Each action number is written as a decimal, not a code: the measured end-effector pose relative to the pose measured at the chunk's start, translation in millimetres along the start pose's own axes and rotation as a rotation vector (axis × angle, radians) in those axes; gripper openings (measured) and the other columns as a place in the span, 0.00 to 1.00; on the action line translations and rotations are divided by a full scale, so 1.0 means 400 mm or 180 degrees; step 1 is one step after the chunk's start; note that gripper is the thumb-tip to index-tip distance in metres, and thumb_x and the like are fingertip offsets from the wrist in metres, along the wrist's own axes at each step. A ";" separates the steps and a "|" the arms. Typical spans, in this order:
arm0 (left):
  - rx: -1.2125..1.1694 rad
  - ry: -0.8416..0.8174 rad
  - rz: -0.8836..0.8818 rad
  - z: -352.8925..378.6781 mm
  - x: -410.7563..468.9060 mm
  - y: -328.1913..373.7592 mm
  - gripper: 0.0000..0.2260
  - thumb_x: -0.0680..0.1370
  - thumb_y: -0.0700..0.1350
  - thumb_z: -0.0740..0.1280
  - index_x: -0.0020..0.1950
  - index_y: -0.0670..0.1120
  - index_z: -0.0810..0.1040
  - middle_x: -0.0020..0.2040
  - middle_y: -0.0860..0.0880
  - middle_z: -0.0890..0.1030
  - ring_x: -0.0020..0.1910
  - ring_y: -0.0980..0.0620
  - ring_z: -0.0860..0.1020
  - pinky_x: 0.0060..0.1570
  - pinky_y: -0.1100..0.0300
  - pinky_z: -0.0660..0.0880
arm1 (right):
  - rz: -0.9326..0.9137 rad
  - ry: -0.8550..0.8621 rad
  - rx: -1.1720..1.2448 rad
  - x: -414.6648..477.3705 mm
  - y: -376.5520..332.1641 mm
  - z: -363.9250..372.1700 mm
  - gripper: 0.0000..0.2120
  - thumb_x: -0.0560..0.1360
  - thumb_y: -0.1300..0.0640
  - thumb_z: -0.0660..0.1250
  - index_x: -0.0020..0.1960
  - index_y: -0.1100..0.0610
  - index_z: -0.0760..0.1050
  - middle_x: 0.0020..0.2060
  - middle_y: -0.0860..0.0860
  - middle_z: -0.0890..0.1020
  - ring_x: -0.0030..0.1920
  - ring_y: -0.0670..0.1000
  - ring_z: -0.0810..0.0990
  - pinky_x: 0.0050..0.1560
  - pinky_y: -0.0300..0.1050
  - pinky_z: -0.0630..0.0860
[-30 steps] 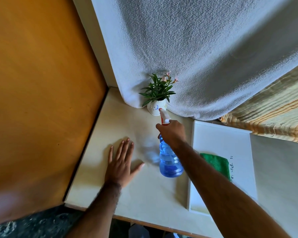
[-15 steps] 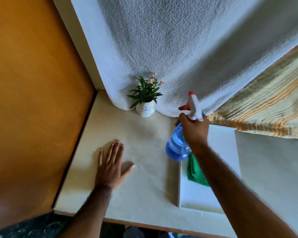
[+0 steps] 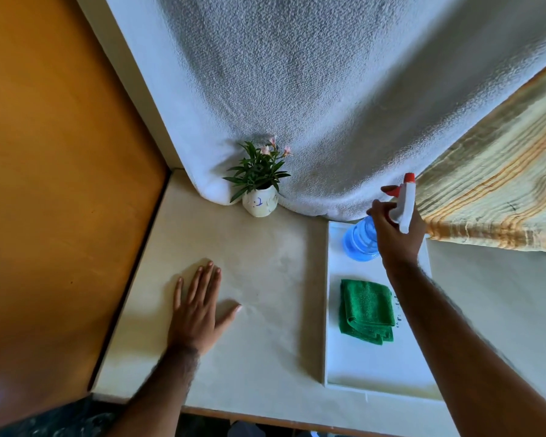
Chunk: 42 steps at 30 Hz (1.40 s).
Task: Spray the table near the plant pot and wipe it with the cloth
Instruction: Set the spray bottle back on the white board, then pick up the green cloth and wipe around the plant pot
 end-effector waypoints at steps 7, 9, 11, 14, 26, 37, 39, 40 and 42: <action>0.0005 -0.0018 -0.0002 0.001 -0.001 -0.002 0.42 0.79 0.71 0.59 0.85 0.46 0.61 0.85 0.45 0.65 0.84 0.44 0.64 0.80 0.34 0.64 | 0.0007 -0.0297 -0.0099 -0.004 0.043 0.000 0.19 0.74 0.54 0.74 0.64 0.49 0.80 0.36 0.50 0.85 0.37 0.45 0.83 0.46 0.44 0.82; -0.0007 -0.0077 -0.0008 0.002 -0.003 -0.006 0.42 0.79 0.72 0.58 0.86 0.46 0.60 0.86 0.45 0.64 0.84 0.44 0.64 0.81 0.34 0.63 | 0.0022 -0.0477 -0.0149 0.000 0.033 0.002 0.18 0.73 0.51 0.77 0.62 0.48 0.80 0.37 0.47 0.86 0.38 0.47 0.83 0.46 0.49 0.82; -0.0010 -0.0138 -0.0017 0.003 -0.004 -0.008 0.43 0.79 0.72 0.57 0.86 0.46 0.58 0.86 0.45 0.63 0.85 0.44 0.63 0.81 0.34 0.62 | 0.0051 -0.0655 -0.0029 -0.003 0.017 -0.003 0.19 0.71 0.49 0.80 0.60 0.43 0.81 0.42 0.42 0.86 0.41 0.47 0.84 0.47 0.48 0.81; -0.0044 -0.0148 -0.0023 0.005 -0.004 -0.007 0.42 0.79 0.72 0.57 0.86 0.47 0.58 0.86 0.45 0.63 0.84 0.44 0.64 0.81 0.34 0.62 | 0.0049 -0.0550 -0.0218 -0.063 0.016 -0.043 0.31 0.67 0.45 0.83 0.66 0.40 0.75 0.54 0.47 0.83 0.51 0.43 0.81 0.55 0.41 0.79; -0.0080 -0.0051 -0.0063 -0.023 0.003 0.010 0.40 0.79 0.70 0.58 0.83 0.44 0.65 0.84 0.44 0.67 0.82 0.44 0.68 0.79 0.33 0.65 | -0.1396 -0.2120 -0.2893 -0.422 0.229 -0.191 0.42 0.76 0.38 0.70 0.79 0.65 0.65 0.80 0.62 0.65 0.80 0.61 0.62 0.79 0.59 0.63; -0.0036 -0.0011 -0.0051 -0.031 0.005 0.014 0.41 0.79 0.70 0.58 0.83 0.44 0.67 0.84 0.43 0.68 0.81 0.43 0.69 0.78 0.33 0.68 | -0.0504 -0.1588 -0.2625 -0.392 0.139 -0.138 0.36 0.67 0.81 0.68 0.73 0.63 0.75 0.72 0.59 0.78 0.69 0.63 0.79 0.64 0.58 0.77; -0.0033 0.0019 -0.0044 -0.028 0.004 0.013 0.41 0.79 0.70 0.58 0.83 0.44 0.67 0.84 0.43 0.68 0.81 0.43 0.69 0.78 0.33 0.67 | -0.0740 -0.1553 -0.2392 -0.405 0.102 -0.116 0.38 0.66 0.82 0.68 0.73 0.60 0.74 0.72 0.58 0.78 0.70 0.60 0.78 0.66 0.51 0.73; -0.0030 0.0034 -0.0042 -0.027 0.004 0.012 0.41 0.79 0.70 0.59 0.83 0.44 0.67 0.84 0.43 0.68 0.81 0.44 0.69 0.78 0.33 0.67 | -0.0939 -0.1643 -0.2263 -0.412 0.078 -0.092 0.39 0.66 0.81 0.67 0.74 0.60 0.74 0.73 0.57 0.77 0.72 0.58 0.76 0.67 0.48 0.72; -0.0044 0.0047 -0.0027 -0.023 0.005 0.011 0.40 0.79 0.70 0.61 0.83 0.44 0.67 0.84 0.43 0.68 0.81 0.44 0.69 0.78 0.33 0.67 | -0.1522 -0.1858 -0.2013 -0.419 0.022 -0.024 0.31 0.73 0.75 0.65 0.75 0.60 0.73 0.74 0.57 0.75 0.75 0.56 0.72 0.73 0.43 0.67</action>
Point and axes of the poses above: each hand's wrist, its own x-axis towards the middle knuckle, its own z-axis out of the palm, y = z × x, the point moved 3 cm from there along x, towards the middle knuckle
